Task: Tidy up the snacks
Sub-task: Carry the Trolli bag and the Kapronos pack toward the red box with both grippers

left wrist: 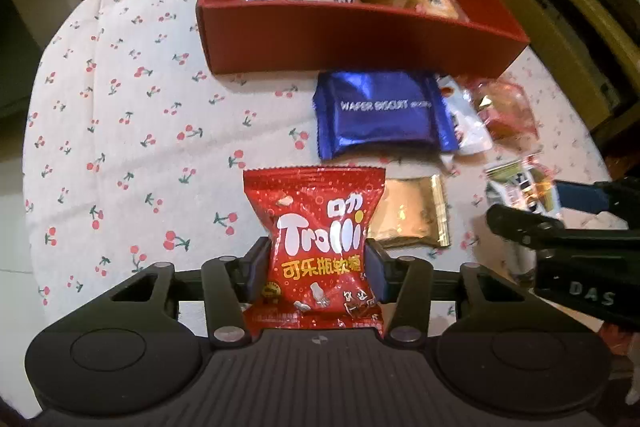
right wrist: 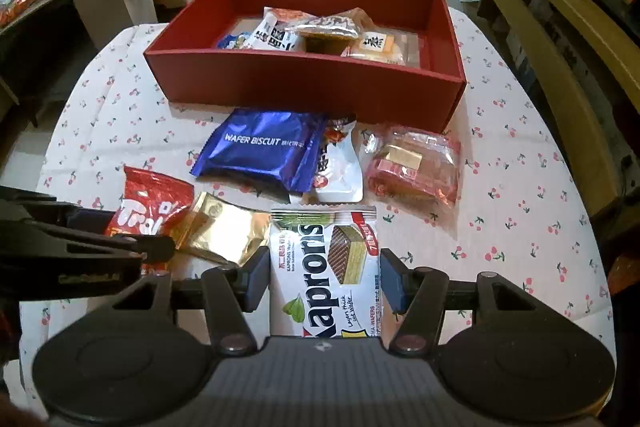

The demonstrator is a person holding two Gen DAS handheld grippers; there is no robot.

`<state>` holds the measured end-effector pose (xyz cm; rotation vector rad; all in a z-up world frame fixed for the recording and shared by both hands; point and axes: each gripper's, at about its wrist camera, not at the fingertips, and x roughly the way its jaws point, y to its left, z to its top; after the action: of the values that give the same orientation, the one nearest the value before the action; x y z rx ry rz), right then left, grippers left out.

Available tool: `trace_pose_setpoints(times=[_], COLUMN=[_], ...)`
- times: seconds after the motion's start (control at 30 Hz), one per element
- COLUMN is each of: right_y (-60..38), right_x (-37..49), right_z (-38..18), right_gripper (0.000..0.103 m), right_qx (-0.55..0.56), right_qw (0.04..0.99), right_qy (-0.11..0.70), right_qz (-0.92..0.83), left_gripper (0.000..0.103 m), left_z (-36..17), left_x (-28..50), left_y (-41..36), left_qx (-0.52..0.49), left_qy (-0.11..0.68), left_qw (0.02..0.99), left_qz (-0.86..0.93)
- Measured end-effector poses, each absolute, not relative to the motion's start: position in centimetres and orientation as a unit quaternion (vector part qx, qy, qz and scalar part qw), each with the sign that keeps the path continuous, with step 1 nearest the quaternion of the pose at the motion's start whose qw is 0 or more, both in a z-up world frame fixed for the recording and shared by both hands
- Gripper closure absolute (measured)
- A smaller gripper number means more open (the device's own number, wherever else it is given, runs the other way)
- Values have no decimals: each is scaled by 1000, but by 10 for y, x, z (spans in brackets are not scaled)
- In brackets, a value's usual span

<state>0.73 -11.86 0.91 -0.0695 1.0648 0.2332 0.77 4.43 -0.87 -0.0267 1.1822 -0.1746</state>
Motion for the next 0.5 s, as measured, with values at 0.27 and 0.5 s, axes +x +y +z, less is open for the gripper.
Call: trace_pose_setpoints(times=[0.27, 0.5], right_y=[-120, -121], right_x=[9, 18], right_z=[16, 26], right_gripper=[30, 30], right_qx=[-25, -14], right_qw=[863, 872], right_qy=[493, 479], right_qz=[108, 102], left_gripper=[47, 47], left_z=[9, 22], left_x=[12, 23], left_y=[41, 39], left_qx=[-36, -45], left_qy=[539, 523], left_qw=[835, 844], left_qz=[-102, -110])
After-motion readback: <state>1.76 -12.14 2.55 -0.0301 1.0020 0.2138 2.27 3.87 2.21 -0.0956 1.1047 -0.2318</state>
